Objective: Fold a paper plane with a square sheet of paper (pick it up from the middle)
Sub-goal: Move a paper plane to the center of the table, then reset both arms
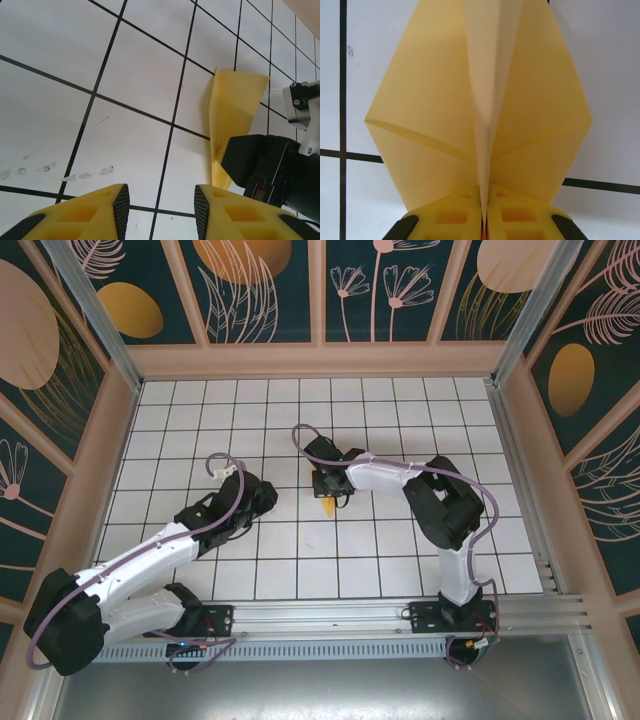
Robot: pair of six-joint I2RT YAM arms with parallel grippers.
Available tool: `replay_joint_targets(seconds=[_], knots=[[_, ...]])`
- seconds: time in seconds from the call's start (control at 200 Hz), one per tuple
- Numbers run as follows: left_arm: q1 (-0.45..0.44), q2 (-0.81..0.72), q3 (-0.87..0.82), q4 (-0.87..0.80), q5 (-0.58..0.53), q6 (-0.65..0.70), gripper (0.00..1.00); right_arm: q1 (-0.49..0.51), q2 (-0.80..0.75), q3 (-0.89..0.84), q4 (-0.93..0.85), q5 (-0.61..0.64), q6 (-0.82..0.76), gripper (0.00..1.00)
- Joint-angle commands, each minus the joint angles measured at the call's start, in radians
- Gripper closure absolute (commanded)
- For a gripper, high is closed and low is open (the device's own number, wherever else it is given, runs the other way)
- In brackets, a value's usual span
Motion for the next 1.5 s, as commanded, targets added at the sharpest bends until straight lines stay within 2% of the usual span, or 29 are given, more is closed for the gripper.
replay_joint_targets(seconds=[0.0, 0.325, 0.495, 0.6, 0.796, 1.011, 1.266, 1.411, 1.496], knots=[[-0.003, -0.003, -0.011, -0.003, -0.024, -0.011, 0.57, -0.007, 0.043, 0.021, -0.039, -0.008, -0.008, 0.88], [-0.003, 0.018, -0.005, -0.002, -0.013, -0.011, 0.57, -0.005, 0.044, 0.039, -0.044, -0.019, -0.015, 0.74], [-0.002, 0.014, -0.007, 0.001, -0.015, -0.013, 0.56, -0.004, 0.059, 0.031, -0.038, -0.031, -0.012, 0.73], [-0.002, 0.019, -0.005, 0.003, -0.012, -0.014, 0.56, -0.005, 0.085, 0.033, -0.049, -0.029, -0.005, 0.68], [-0.003, 0.016, -0.002, 0.001, -0.015, -0.013, 0.56, 0.019, 0.142, 0.024, -0.062, -0.001, 0.024, 0.67], [-0.003, 0.012, 0.0, 0.0, -0.017, -0.014, 0.56, 0.025, 0.11, 0.111, -0.123, 0.057, 0.004, 0.66], [-0.002, -0.017, 0.0, -0.003, -0.047, -0.015, 0.55, 0.024, -0.009, 0.18, -0.163, 0.09, -0.026, 0.56], [-0.003, -0.035, -0.005, -0.003, -0.064, -0.01, 0.55, 0.027, -0.138, 0.149, -0.137, 0.101, -0.034, 0.48], [-0.002, -0.054, -0.001, -0.01, -0.095, 0.007, 0.53, 0.026, -0.249, 0.096, -0.103, 0.172, -0.038, 0.41]])
